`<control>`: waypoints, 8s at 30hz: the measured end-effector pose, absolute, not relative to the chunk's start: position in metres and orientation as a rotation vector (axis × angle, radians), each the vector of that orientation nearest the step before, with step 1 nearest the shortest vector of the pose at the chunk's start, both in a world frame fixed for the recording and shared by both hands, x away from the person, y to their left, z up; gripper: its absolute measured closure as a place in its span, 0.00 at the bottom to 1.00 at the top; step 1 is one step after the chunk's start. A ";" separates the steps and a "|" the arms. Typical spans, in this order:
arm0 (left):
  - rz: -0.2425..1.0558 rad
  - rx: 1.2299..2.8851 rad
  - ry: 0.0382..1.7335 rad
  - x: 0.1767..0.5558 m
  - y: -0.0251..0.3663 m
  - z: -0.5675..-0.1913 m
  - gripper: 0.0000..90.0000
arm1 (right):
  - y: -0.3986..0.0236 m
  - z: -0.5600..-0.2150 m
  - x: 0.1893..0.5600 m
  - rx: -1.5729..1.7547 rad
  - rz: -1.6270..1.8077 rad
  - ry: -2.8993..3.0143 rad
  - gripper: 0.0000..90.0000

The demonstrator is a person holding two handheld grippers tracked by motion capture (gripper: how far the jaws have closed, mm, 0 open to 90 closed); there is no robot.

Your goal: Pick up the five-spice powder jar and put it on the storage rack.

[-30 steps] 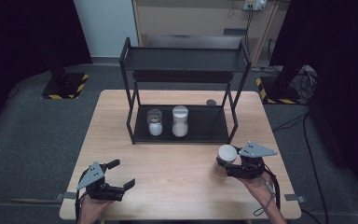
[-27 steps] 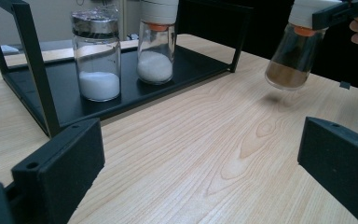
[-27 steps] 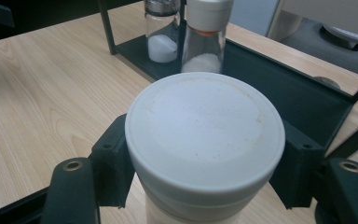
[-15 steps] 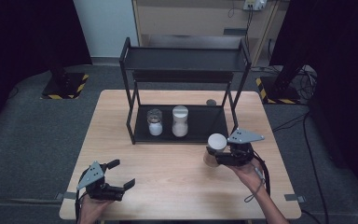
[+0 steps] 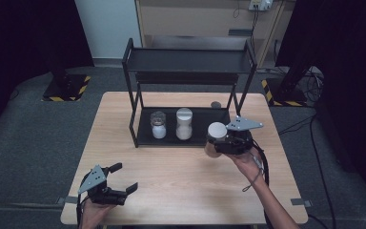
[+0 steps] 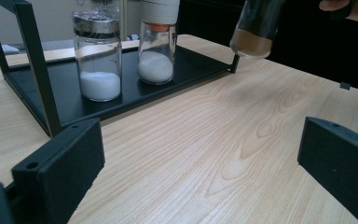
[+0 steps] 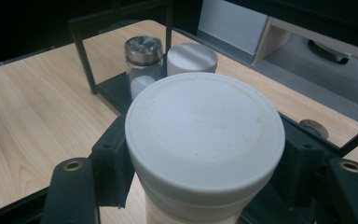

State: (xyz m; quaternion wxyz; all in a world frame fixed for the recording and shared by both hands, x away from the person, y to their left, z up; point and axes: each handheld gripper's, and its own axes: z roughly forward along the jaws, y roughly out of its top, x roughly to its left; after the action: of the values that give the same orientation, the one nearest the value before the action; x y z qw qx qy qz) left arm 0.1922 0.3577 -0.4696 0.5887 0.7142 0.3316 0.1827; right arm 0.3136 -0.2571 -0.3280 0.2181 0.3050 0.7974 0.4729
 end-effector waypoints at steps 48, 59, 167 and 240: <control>0.420 1.657 0.770 0.192 0.359 -0.470 0.00 | -0.210 -0.350 0.386 1.074 1.195 2.058 0.38; 0.418 1.657 0.769 0.193 0.359 -0.470 0.00 | -0.203 -0.363 0.393 1.091 1.170 2.065 0.38; 0.416 1.657 0.747 0.192 0.358 -0.471 0.00 | -0.262 -0.284 0.304 0.709 1.465 2.104 0.10; 0.430 1.632 0.757 0.190 0.361 -0.475 0.00 | -0.368 -0.414 0.175 0.914 1.444 1.958 0.10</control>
State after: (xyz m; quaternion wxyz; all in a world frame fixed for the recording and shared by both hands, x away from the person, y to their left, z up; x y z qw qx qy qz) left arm 0.1898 0.3608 -0.4746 0.6020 0.7045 0.3267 0.1858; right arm 0.1746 -0.3678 -0.4145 0.2678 0.3389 0.7259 0.5353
